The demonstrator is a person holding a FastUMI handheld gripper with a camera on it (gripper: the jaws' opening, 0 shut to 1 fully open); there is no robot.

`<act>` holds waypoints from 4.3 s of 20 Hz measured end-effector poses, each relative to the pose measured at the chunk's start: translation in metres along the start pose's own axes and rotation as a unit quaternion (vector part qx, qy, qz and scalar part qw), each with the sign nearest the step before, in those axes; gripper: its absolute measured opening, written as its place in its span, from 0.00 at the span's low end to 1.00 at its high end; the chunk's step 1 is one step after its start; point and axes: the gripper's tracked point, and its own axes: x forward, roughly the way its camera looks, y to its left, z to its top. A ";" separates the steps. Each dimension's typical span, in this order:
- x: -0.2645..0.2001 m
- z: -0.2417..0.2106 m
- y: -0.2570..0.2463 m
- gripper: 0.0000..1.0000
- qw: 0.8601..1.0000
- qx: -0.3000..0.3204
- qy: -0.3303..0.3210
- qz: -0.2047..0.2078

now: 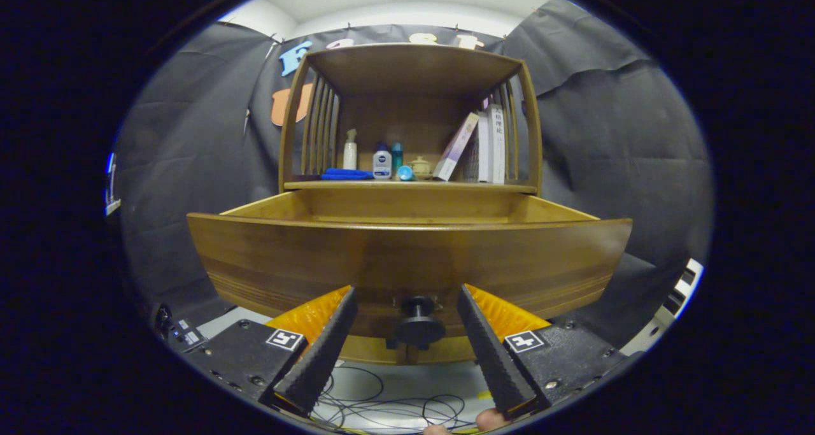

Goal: Pull open the drawer, take out the items inside it, and place them on the countertop above the cabinet.

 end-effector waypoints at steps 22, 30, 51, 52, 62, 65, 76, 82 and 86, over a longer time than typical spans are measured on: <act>0.030 0.006 0.004 0.97 1.000 -0.016 -0.014 0.008; 0.050 0.013 0.004 0.97 1.000 -0.013 -0.011 0.010; 0.159 0.041 0.013 0.98 0.999 -0.046 0.015 -0.012; 0.165 0.040 0.011 0.99 0.998 -0.049 0.021 -0.013; 0.198 0.040 0.009 1.00 0.998 -0.026 0.061 -0.007; 0.199 0.040 0.008 1.00 0.997 -0.021 0.069 -0.007; 0.194 0.030 0.009 1.00 0.994 -0.019 0.110 -0.005; 0.154 0.045 0.001 1.00 0.996 -0.001 0.085 0.012; 0.105 0.071 0.002 0.99 0.998 -0.040 0.023 0.048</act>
